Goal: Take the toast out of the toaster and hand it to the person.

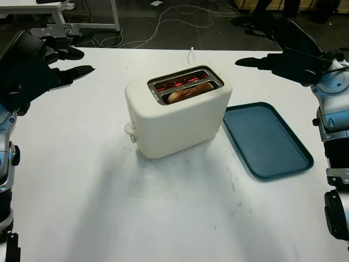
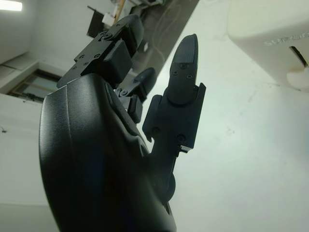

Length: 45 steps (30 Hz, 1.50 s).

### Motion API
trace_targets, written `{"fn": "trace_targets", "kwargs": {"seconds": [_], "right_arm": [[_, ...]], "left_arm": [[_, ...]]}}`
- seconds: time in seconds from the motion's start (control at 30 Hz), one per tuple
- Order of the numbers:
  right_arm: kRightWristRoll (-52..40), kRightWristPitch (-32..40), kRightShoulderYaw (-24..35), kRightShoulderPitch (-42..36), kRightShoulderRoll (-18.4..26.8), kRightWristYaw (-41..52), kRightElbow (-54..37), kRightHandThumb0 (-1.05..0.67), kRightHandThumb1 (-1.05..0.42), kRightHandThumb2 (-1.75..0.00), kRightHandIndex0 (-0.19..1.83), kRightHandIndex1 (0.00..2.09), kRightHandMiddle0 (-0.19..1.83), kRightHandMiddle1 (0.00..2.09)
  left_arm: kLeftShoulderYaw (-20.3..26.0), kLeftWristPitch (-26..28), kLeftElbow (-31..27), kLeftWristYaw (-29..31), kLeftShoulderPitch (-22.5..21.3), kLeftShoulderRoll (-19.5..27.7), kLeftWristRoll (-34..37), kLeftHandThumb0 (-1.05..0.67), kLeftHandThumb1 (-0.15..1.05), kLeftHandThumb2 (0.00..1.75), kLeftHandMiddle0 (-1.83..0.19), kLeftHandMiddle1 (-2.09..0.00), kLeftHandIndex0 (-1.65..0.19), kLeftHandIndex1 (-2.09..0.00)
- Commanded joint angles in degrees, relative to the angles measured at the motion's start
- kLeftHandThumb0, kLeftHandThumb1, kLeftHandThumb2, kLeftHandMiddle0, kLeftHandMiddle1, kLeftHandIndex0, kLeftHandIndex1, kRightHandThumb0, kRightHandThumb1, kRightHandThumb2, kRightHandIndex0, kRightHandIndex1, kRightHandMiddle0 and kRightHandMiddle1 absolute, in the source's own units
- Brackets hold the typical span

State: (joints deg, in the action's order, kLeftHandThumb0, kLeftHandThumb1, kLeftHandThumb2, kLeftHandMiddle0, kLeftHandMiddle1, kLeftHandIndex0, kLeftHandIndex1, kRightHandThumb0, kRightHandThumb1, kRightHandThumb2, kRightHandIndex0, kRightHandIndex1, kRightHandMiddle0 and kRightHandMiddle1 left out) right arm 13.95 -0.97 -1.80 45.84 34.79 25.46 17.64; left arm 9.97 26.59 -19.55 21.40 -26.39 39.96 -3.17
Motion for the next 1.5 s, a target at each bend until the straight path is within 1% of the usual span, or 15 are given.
{"fn": "trace_targets", "kwargs": {"seconds": [0.0, 0.13, 0.4, 0.63, 0.73, 0.83, 1.2, 1.37, 1.47], "right_arm": [[-0.1, 0.0, 0.0, -0.7, 0.5, -0.4, -1.2, -0.36, -0.92, -0.03, 0.20, 0.47, 0.38, 0.16], [0.0, 0.2, 0.2, -0.9, 0.4, -0.3, -1.7, -0.35, -0.92, -0.02, 0.21, 0.45, 0.39, 0.15], [-0.3, -0.7, 0.4, -1.3, 0.4, -0.3, -1.8, -0.34, -0.92, -0.03, 0.23, 0.42, 0.40, 0.12], [-0.6, 0.6, 0.7, -1.8, 0.0, -0.5, -2.4, -0.29, -0.92, -0.02, 0.24, 0.38, 0.40, 0.10], [-0.8, 0.8, 0.8, -2.0, -0.1, -0.5, -2.6, -0.27, -0.92, -0.01, 0.27, 0.37, 0.41, 0.09], [-0.9, 1.8, 0.8, -2.1, 0.0, -0.2, -3.2, -0.29, -0.92, -0.02, 0.27, 0.35, 0.40, 0.07], [-0.3, 2.3, 0.4, -2.4, 0.3, -0.8, -4.2, -0.26, -0.92, -0.02, 0.31, 0.31, 0.42, 0.06], [-0.8, 2.9, 0.7, -2.4, 0.1, -0.5, -4.7, -0.24, -0.92, -0.03, 0.30, 0.28, 0.42, 0.05], [-0.6, 1.3, 0.6, -2.5, 0.4, -0.8, -4.0, -0.23, -0.92, -0.02, 0.32, 0.27, 0.43, 0.05]], "left_arm": [[0.2, -0.2, -0.2, -0.3, 0.5, 0.0, -0.4, -0.37, 0.92, 0.16, -0.34, -0.69, -0.61, -0.04], [0.4, 1.2, -0.4, -0.6, 0.0, -0.9, 0.3, -0.34, 0.92, 0.14, -0.33, -0.69, -0.60, -0.04], [0.0, 0.2, 0.1, -0.1, -0.3, -0.5, -0.3, -0.35, 0.92, 0.15, -0.33, -0.70, -0.60, -0.04], [0.1, -0.4, 0.3, -0.3, -0.1, -0.5, -0.4, -0.36, 0.92, 0.14, -0.35, -0.71, -0.62, -0.04], [0.2, -0.4, 0.4, -0.2, -0.1, -0.6, -0.3, -0.35, 0.92, 0.14, -0.35, -0.71, -0.62, -0.05], [0.2, 0.4, 0.3, -0.3, -0.3, -0.8, -0.1, -0.35, 0.92, 0.13, -0.33, -0.71, -0.61, -0.04], [0.5, 0.3, -0.1, -0.2, 0.0, -1.0, 0.1, -0.34, 0.92, 0.15, -0.31, -0.72, -0.60, -0.03], [0.2, -1.1, 0.3, -0.3, 0.2, -0.4, -0.9, -0.37, 0.92, 0.15, -0.34, -0.73, -0.62, -0.04], [0.5, -0.8, 0.4, -0.4, 0.2, -1.0, -0.2, -0.35, 0.92, 0.15, -0.33, -0.72, -0.61, -0.04]]}}
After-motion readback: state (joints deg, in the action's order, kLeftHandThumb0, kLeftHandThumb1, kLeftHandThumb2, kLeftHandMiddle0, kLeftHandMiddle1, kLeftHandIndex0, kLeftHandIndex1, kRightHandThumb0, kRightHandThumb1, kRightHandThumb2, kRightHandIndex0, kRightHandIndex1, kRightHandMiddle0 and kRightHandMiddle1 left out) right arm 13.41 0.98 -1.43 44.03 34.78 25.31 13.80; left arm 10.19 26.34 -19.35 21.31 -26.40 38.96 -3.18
